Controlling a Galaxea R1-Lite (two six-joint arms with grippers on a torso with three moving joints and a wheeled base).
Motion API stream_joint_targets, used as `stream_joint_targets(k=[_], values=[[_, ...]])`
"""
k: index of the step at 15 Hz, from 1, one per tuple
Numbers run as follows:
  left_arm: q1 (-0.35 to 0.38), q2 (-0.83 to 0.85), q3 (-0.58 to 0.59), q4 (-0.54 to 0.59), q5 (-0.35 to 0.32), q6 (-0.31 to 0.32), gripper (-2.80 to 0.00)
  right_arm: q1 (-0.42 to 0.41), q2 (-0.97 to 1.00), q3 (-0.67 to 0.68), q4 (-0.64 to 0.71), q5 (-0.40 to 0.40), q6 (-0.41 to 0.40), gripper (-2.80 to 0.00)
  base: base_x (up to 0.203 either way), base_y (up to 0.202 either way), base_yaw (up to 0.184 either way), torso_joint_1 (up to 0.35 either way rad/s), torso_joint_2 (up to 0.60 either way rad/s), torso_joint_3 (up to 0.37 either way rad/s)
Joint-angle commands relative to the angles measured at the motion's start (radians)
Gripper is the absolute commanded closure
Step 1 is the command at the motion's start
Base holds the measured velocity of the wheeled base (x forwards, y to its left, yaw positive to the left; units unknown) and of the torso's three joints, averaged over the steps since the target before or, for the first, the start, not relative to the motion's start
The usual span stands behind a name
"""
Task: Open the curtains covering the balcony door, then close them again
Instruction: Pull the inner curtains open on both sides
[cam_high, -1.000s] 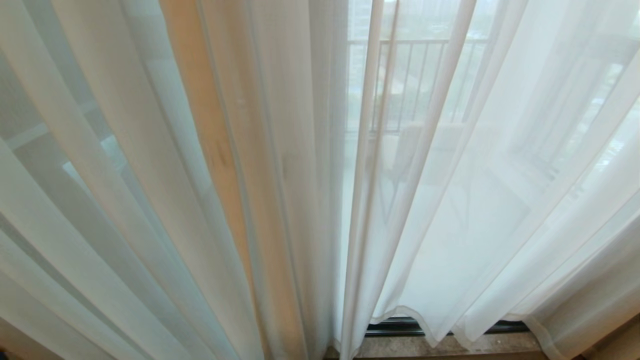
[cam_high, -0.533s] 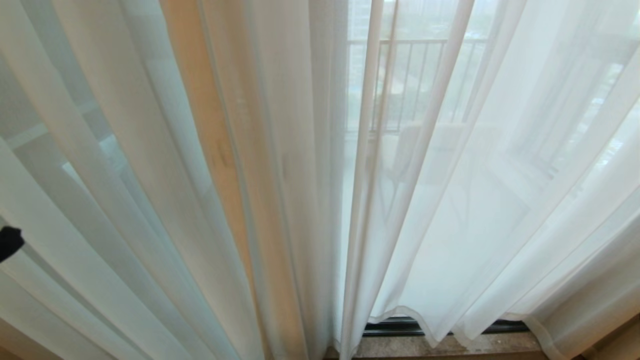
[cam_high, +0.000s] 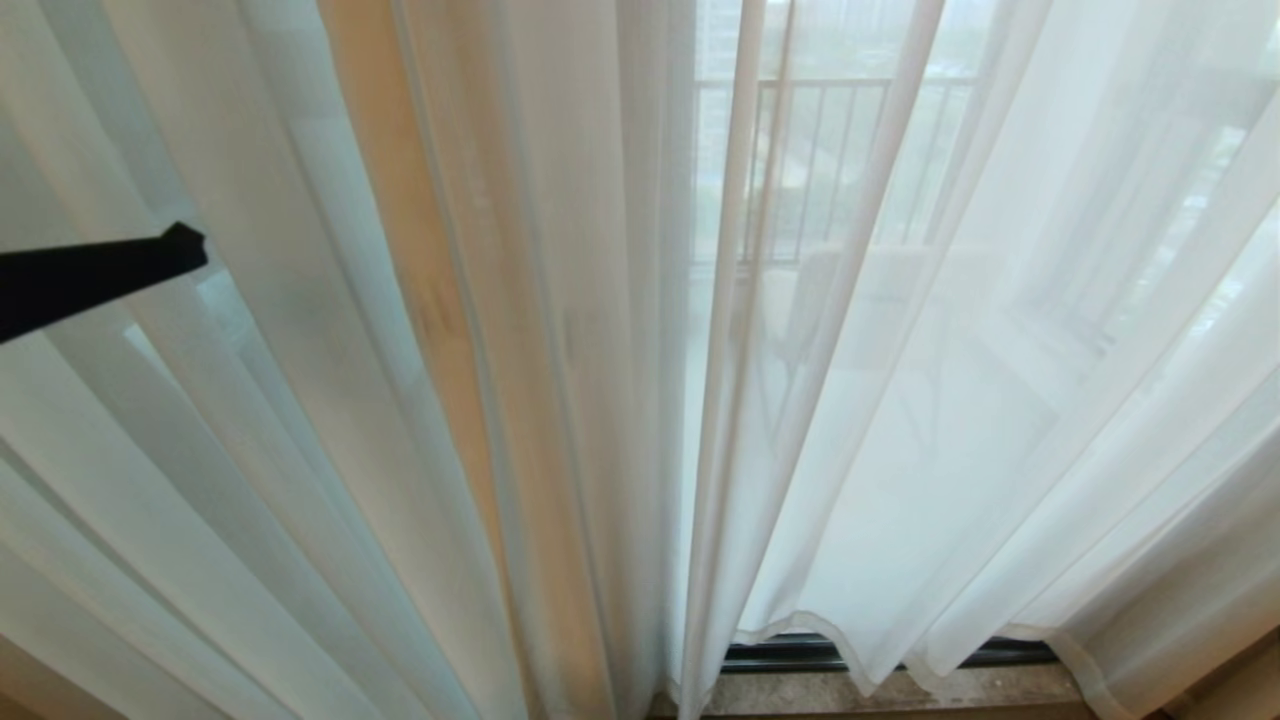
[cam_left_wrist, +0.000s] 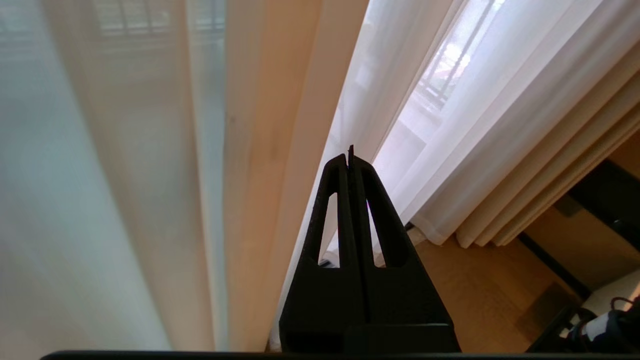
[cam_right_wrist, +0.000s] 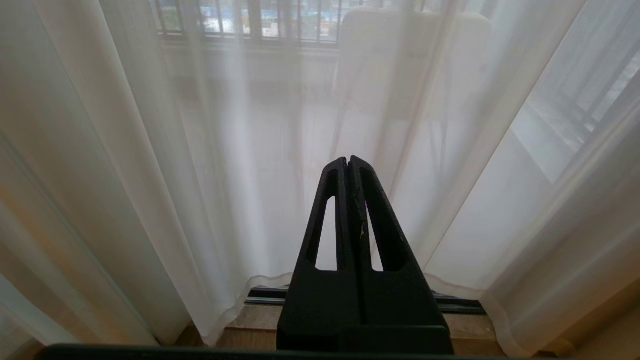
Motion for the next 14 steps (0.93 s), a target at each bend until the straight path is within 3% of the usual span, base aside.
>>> stream_joint_targets(k=[1, 7, 8, 11, 14], values=[[-0.052, 0.099, -0.031, -0.058, 0.003, -0.017, 0.00, 0.000, 0.002, 0.000, -0.001, 0.000, 0.000, 0.00, 0.000, 0.000, 0.000, 0.000, 0.00, 0.000], [-0.153, 0.176, -0.097, -0.096, 0.032, -0.028, 0.00, 0.001, 0.002, 0.000, -0.001, 0.000, 0.000, 0.00, 0.000, 0.000, 0.000, 0.000, 0.00, 0.000], [-0.156, 0.177, -0.100, -0.097, 0.031, -0.025, -2.80, 0.000, 0.002, 0.000, -0.001, 0.000, 0.000, 0.00, 0.000, 0.000, 0.000, 0.000, 0.00, 0.000], [-0.172, 0.174, -0.090, -0.123, 0.034, -0.020, -2.80, 0.000, 0.002, 0.000, -0.001, 0.000, 0.000, 0.00, 0.000, 0.000, 0.000, 0.000, 0.00, 0.000], [-0.173, 0.177, -0.049, -0.123, 0.083, 0.064, -2.80, 0.001, 0.002, 0.000, -0.001, 0.000, 0.000, 0.00, 0.000, 0.000, 0.000, 0.000, 0.00, 0.000]])
